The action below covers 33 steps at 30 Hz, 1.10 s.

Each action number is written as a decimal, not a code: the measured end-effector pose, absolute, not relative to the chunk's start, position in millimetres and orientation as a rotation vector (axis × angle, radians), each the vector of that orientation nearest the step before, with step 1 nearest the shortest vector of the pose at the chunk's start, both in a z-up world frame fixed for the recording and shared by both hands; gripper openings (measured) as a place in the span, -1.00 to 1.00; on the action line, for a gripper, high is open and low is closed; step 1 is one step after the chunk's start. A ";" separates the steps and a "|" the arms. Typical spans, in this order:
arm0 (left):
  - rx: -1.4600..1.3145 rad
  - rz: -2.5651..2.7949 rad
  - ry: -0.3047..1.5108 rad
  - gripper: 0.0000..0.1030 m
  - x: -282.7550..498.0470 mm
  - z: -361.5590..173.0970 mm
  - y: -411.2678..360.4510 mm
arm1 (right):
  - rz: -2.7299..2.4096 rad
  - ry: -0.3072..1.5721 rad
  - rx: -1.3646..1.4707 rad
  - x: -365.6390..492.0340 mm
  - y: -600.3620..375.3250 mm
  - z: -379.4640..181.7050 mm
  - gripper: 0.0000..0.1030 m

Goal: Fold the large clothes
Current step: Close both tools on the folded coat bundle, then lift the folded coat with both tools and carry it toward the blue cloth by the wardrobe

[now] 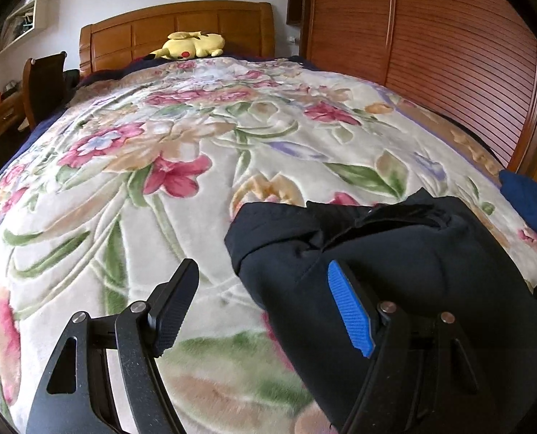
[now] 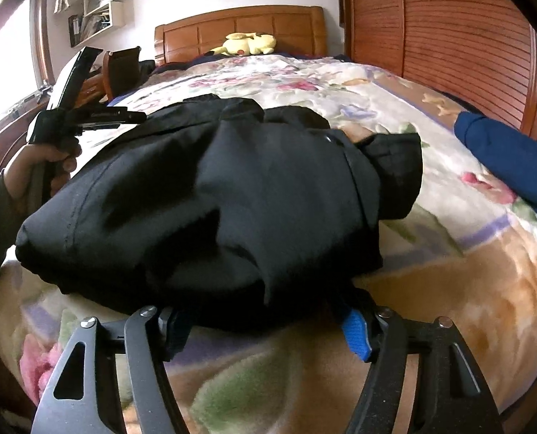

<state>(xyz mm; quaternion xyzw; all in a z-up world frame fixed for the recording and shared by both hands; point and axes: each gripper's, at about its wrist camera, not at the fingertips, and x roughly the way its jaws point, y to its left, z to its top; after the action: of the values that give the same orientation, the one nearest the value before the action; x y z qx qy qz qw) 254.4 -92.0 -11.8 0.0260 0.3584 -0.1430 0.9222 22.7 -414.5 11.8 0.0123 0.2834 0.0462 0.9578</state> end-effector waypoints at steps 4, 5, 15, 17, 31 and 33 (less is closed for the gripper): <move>0.059 -0.305 0.744 0.46 256.0 -16.0 -94.0 | 0.099 0.586 0.047 25.0 -415.8 8.7 0.42; 0.061 -0.309 0.754 0.46 256.7 -18.1 -94.8 | 0.097 0.585 0.049 24.2 -415.4 8.6 0.42; 0.050 -0.406 0.840 0.03 259.4 -29.5 -107.0 | 0.138 0.588 0.099 35.2 -414.1 7.9 0.07; 0.065 -0.409 0.848 -0.13 257.9 -27.9 -110.4 | 0.163 0.590 0.123 37.8 -413.9 8.1 -0.08; 0.115 -0.317 0.677 -0.82 219.5 24.8 -121.6 | 0.214 0.443 0.156 21.2 -443.5 37.0 -0.71; 0.127 -0.327 0.644 -0.83 211.2 36.9 -129.9 | 0.195 0.420 0.161 18.2 -452.9 42.0 -0.73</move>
<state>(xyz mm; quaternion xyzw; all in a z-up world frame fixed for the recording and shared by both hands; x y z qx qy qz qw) 211.2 -129.9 36.9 0.0619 0.3150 -0.1600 0.9335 18.2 -452.9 42.0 0.0797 0.2080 0.0964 0.9701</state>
